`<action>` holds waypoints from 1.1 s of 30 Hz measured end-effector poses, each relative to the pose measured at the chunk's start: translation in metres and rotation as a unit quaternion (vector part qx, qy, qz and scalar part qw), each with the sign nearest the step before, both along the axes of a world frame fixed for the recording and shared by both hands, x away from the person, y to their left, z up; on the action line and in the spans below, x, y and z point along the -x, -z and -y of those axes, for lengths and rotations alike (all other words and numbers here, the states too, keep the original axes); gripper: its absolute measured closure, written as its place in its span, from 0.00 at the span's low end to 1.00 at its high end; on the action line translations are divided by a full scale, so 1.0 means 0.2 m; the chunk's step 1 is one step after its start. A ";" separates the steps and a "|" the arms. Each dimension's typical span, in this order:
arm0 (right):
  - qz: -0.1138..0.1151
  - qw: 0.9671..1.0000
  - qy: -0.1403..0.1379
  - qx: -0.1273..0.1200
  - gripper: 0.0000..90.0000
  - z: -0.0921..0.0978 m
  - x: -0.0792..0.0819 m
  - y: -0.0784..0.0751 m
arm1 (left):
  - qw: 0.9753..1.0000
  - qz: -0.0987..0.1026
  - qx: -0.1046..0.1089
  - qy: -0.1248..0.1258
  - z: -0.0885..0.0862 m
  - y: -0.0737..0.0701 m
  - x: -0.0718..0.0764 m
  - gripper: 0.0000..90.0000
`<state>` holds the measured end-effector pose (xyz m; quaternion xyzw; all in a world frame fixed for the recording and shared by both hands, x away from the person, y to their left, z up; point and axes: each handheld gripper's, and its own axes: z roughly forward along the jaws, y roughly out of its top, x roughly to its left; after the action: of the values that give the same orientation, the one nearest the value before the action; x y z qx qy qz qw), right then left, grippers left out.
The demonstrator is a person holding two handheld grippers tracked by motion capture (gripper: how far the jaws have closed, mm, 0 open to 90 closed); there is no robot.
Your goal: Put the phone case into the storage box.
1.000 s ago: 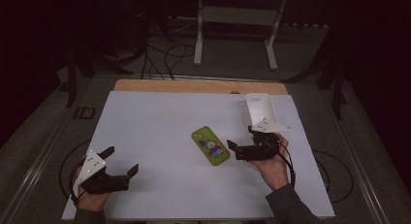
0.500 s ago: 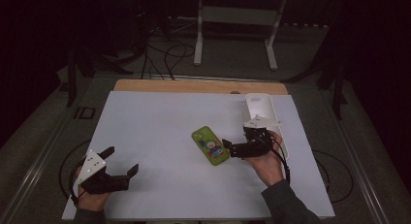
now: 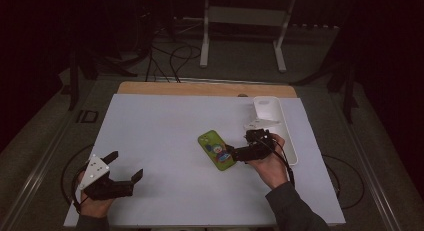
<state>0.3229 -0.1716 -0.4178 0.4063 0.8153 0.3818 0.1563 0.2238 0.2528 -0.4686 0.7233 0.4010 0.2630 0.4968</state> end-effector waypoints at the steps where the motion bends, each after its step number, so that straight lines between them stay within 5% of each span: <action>1: -0.002 1.000 -0.001 0.003 0.08 0.00 0.00 0.00 | 1.000 -0.001 0.000 0.000 0.00 0.00 0.00 0.00; 33: -0.054 0.996 -0.011 0.065 0.08 -0.11 -0.06 0.10 | 1.000 -0.001 0.000 0.000 0.00 0.00 0.00 0.00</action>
<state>0.3348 -0.1491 -0.4375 0.4065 0.8498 0.3076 0.1340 0.2240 0.2524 -0.4690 0.7236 0.4013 0.2618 0.4968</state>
